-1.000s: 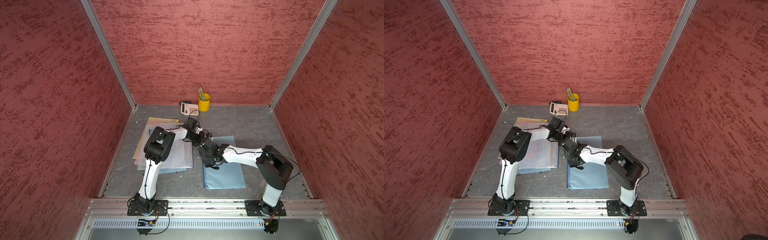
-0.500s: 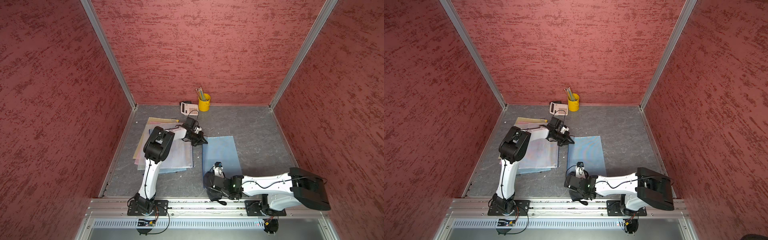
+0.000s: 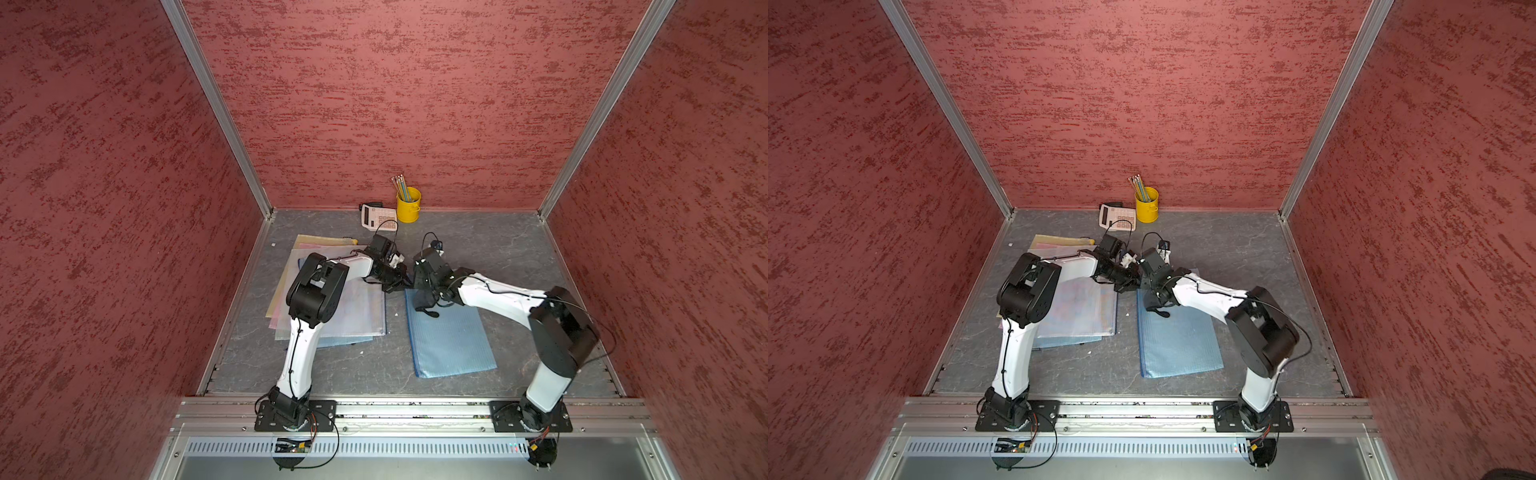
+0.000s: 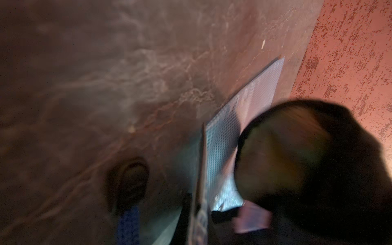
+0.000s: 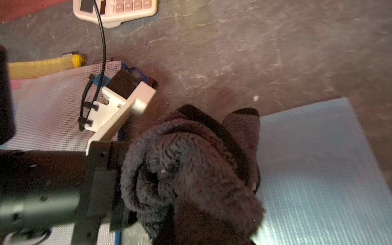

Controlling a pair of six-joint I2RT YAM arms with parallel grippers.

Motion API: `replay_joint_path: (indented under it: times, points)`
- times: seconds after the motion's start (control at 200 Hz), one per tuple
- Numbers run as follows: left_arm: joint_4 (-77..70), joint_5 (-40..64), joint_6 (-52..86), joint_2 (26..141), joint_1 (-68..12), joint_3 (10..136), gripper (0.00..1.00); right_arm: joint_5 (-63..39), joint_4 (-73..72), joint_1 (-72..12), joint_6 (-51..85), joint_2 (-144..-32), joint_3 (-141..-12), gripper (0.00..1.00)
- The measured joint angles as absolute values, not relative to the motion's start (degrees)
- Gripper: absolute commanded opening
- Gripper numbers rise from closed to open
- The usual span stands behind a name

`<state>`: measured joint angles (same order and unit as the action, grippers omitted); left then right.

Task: Wipe the document bag
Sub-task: Wipe the dirt from the document bag.

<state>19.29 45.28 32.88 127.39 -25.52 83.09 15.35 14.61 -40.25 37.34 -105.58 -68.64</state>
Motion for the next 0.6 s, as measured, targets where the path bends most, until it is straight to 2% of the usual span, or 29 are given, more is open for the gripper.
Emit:
replay_joint_path:
  times: [0.15,0.26,0.426,0.501,0.601]
  points:
    - [19.29,45.1,32.84,127.33,-25.56,83.09,0.0,13.96,11.07,-37.95,36.47,-108.97,-64.05,0.0]
    - [19.33,44.95,32.69,127.26,-25.67,83.09,0.0,13.34,9.02,-32.12,36.49,-103.68,-57.23,0.0]
    - [19.31,44.86,32.69,126.74,-25.56,82.39,0.0,17.82,12.38,-22.06,36.29,-95.5,-49.17,0.0]
    - [19.55,44.84,32.64,126.45,-25.43,82.04,0.0,19.14,15.7,-21.78,36.01,-92.53,-48.56,0.0]
    - [19.73,44.91,32.6,126.41,-25.36,81.95,0.0,19.27,16.88,-25.87,35.31,-87.9,-48.84,0.0]
